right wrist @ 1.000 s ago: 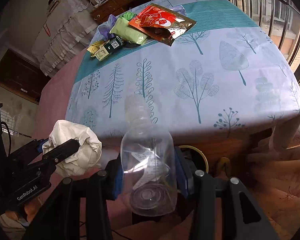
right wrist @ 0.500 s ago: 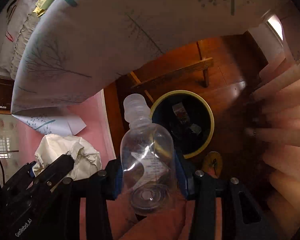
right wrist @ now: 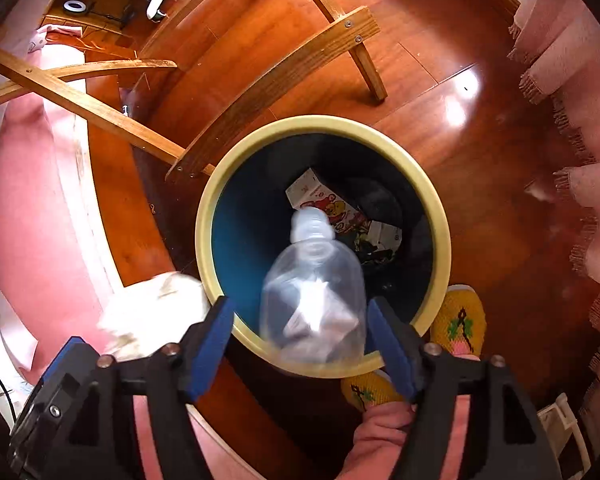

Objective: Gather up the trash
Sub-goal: 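Carry the paper and bottle over the wastebasket and open both tools, then raise both open tools back toward the table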

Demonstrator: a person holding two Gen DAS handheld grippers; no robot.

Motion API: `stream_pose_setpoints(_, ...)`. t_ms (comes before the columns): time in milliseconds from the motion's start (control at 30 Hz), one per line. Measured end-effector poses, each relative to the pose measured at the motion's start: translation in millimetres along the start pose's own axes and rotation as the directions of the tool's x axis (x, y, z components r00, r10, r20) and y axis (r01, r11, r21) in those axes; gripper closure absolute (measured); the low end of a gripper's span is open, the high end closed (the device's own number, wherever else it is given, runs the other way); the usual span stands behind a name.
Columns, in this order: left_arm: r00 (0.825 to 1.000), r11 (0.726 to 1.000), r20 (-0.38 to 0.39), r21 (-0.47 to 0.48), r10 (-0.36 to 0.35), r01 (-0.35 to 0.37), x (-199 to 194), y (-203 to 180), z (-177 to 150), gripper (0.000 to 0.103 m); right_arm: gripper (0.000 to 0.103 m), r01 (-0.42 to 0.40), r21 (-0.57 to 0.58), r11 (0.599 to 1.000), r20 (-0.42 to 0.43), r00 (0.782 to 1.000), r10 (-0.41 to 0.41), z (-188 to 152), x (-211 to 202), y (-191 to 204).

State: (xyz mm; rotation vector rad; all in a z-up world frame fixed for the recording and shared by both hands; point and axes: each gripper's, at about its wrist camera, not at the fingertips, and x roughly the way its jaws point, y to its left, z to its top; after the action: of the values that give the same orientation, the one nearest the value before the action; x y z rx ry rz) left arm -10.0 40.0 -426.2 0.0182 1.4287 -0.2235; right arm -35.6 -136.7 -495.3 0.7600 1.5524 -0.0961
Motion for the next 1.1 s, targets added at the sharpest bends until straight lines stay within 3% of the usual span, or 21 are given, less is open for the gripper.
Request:
stream_pose_setpoints(67, 1.0, 1.0, 0.006, -0.006, 0.01, -0.01, -0.6, -0.1, 3.3, 0.005, 0.026, -0.012, -0.025, 1.0, 0.01, 1.0, 0.012, -0.1, -3.9, 0.6)
stream_pose_setpoints(333, 0.994, 0.995, 0.069, 0.045, 0.087, -0.09, -52.9, -9.1, 1.6, 0.004, 0.026, -0.011, -0.079, 0.997, 0.07, 0.997, 0.016, -6.5, -63.9, 15.3)
stream_pose_setpoints(500, 0.995, 0.996, 0.081, 0.061, 0.06, -0.065, -120.4, -12.6, -6.0, 0.004, 0.026, -0.005, -0.124, 0.992, 0.119, 0.993, 0.02, -23.8, -130.9, 34.1)
stream_pose_setpoints(700, 0.987, 0.996, 0.16, 0.077, 0.026, -0.039, -228.3, -15.2, -8.4, 0.004, 0.026, -0.005, -0.195, 0.981, 0.17, 0.985, 0.039, -50.9, -223.4, 61.0)
stream_pose_setpoints(933, 0.948, 0.995, 0.315, 0.075, 0.04, -0.067, -347.4, -19.7, 3.1, 0.005, 0.026, 0.026, -0.292, 0.956, 0.275, 0.96, 0.057, -76.7, -319.4, 104.7)
stream_pose_setpoints(1000, 0.932, 0.993, 0.362, 0.094, 0.029, -0.068, -375.1, -22.5, 9.6, 0.015, 0.026, 0.044, -0.337, 0.941, 0.329, 0.942, 0.074, -81.3, -344.0, 120.8)
stream_pose_setpoints(1100, 0.913, 0.991, 0.408, 0.118, 0.014, -0.067, -403.9, -25.2, 18.8, 0.021, 0.026, 0.083, -0.404, 0.911, 0.408, 0.907, 0.098, -84.6, -379.5, 144.7)
